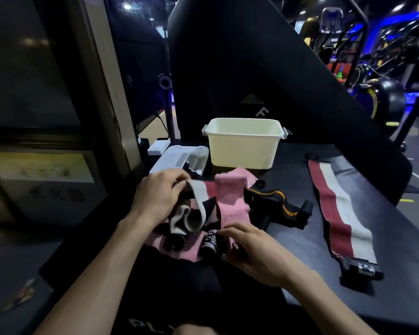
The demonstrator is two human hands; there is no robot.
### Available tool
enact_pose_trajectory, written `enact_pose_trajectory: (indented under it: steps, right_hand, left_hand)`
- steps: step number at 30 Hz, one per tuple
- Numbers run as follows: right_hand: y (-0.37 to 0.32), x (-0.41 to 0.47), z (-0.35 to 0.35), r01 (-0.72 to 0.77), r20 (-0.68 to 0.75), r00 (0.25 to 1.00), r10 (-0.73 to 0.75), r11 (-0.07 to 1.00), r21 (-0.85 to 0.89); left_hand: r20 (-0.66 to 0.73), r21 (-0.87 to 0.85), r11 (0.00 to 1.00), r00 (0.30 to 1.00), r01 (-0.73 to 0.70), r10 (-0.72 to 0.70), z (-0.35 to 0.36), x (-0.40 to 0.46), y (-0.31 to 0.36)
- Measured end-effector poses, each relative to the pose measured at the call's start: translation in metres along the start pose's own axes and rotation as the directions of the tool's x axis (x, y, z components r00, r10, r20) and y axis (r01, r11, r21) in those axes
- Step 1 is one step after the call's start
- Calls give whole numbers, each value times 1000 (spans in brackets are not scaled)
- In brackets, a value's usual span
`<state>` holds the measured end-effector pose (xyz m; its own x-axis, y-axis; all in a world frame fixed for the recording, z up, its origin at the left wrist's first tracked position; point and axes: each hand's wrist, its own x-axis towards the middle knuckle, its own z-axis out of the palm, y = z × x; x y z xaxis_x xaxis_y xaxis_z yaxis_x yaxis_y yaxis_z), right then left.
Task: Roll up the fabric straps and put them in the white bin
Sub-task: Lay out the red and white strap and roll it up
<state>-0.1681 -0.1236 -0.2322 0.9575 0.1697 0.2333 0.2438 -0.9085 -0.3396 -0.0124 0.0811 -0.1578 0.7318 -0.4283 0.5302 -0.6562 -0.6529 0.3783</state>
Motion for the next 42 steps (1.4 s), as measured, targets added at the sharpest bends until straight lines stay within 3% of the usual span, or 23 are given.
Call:
enact_pose_trajectory:
  steps: [2,4,7,9,11,14,19,23,27,31,34,37,42]
  right_hand:
    - [-3,2,-6,-17,-30,999,20,997,73]
    - [-10,5,-16,-5,-190,981,45,979,205]
    - [-26,13,-40,5,-471,852,228,897,442]
    - [-36,17,-65,-27,-507,781,365,830,557]
    - [-44,18,-90,-44,-494,794,353,846,532]
    - [-55,20,-116,-72,-419,871,258,909,411]
    - [-44,17,-135,-135,-487,852,194,979,153]
    - [-28,-2,-153,-101,-433,859,272,920,378]
    - [-18,-19,-179,-15,-406,872,274,843,538]
    - [1,-38,-196,-22,-372,872,319,784,620]
    - [17,-54,-187,-117,-380,878,292,899,421]
    - [20,-66,-169,-116,-344,914,214,952,282]
    - [18,-68,-170,-16,-302,945,129,936,351]
  left_hand:
    - [-61,-82,994,996,-70,65,-9,11,13]
    - [-103,-137,978,984,-160,147,-19,20,30]
    - [-162,-121,951,951,-284,263,-34,27,52]
    - [-165,-101,930,928,-352,334,-42,30,65]
    - [-141,-110,905,908,-411,395,-48,33,78]
    - [-97,-161,861,875,-483,474,-50,37,98]
    - [-60,-331,818,876,-470,479,-44,39,118]
    - [127,-265,912,927,-312,354,-27,33,106]
    - [281,-395,915,939,-76,200,-8,28,95]
    - [223,-536,843,958,-32,178,-8,32,105]
    - [210,-625,780,964,4,164,-14,36,120]
    - [110,-612,784,971,-103,213,-14,41,134]
    - [11,-577,781,953,-240,301,-3,49,162]
